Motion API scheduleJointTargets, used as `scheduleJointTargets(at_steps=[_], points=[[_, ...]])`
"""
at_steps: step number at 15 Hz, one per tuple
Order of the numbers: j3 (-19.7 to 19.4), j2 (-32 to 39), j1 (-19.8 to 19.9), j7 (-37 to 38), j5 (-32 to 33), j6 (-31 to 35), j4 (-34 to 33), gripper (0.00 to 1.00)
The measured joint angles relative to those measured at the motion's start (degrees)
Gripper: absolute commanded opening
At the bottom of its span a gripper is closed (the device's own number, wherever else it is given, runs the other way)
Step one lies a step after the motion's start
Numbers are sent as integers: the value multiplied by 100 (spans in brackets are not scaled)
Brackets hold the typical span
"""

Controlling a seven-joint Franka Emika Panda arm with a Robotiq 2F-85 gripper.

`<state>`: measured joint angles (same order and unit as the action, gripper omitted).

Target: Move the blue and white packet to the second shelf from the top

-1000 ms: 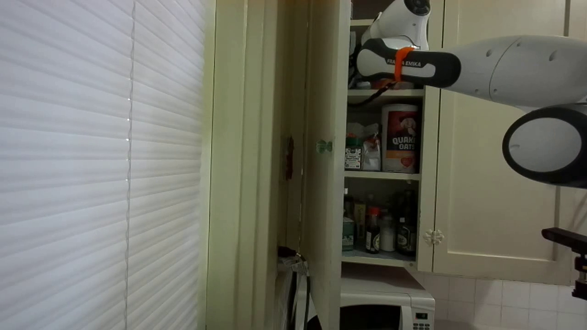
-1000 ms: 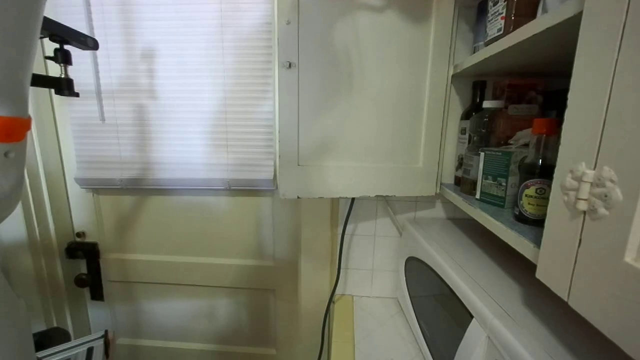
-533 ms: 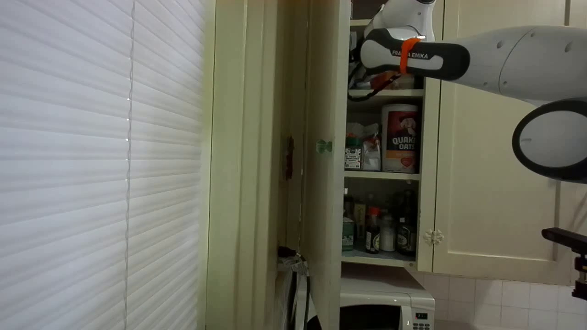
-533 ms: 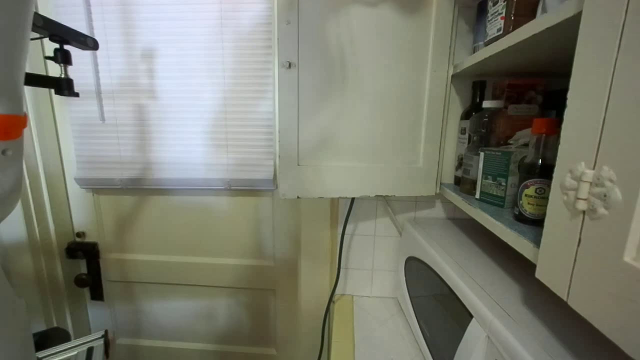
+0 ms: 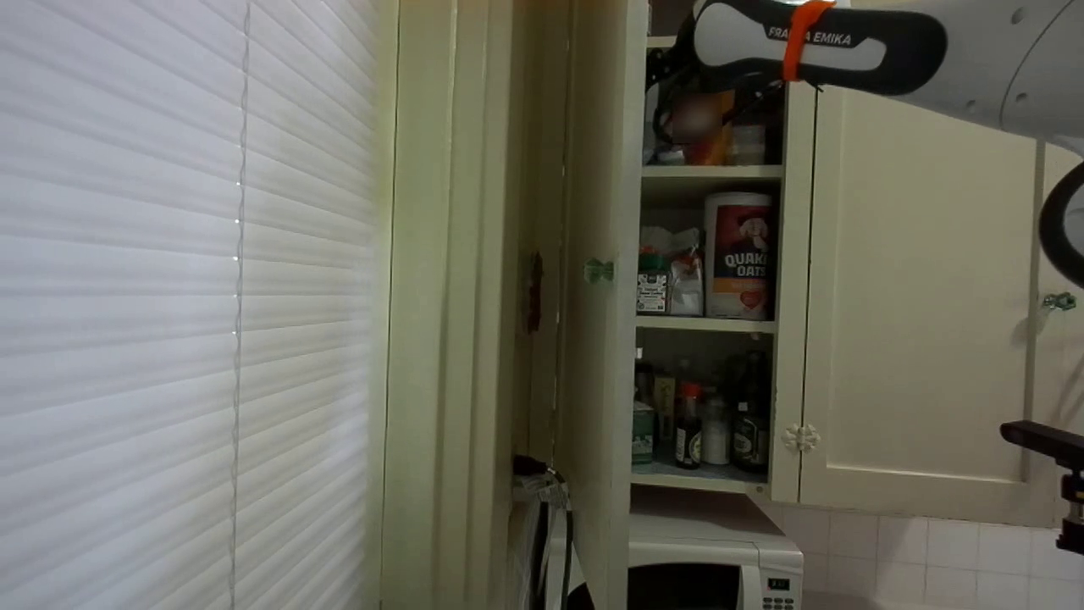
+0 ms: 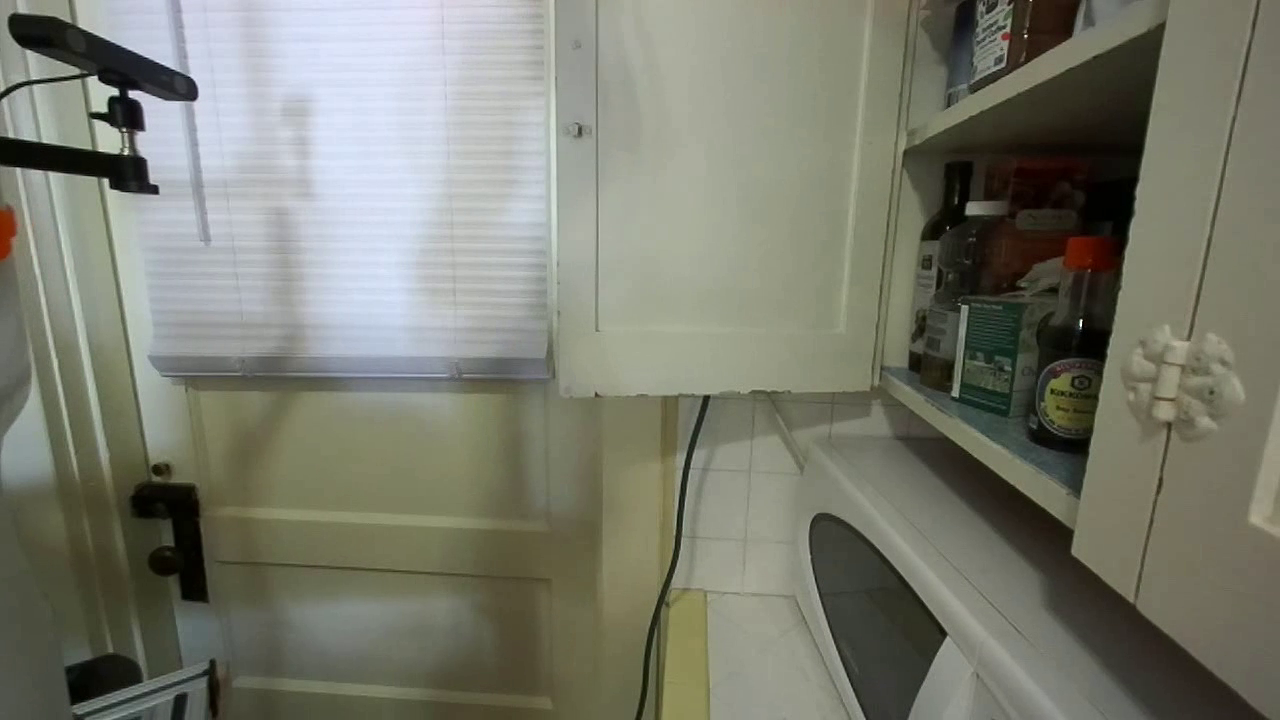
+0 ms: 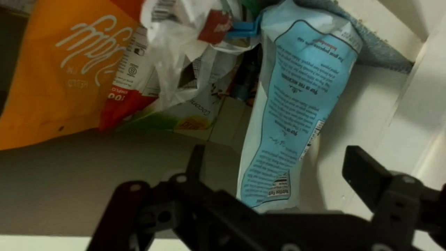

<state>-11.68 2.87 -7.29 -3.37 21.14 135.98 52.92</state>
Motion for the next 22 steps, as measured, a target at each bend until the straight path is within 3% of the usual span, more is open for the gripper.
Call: scheduleJointTargets(at_steps=[4,9,12,16,18,22], points=[[167,-698,-119,0,50,-1263,525,100],[433,-1670,-179,5,-33,-3526,1053,100],[415,-2225,-175,309,-383,-4323,1491,100],[259,-3016,-151,790,-598,-4324,2583,100],[173,-3391,-152,787,-599,-4105,3152,100],[141,-4065,219,463,-1156,-3464,4349,100]])
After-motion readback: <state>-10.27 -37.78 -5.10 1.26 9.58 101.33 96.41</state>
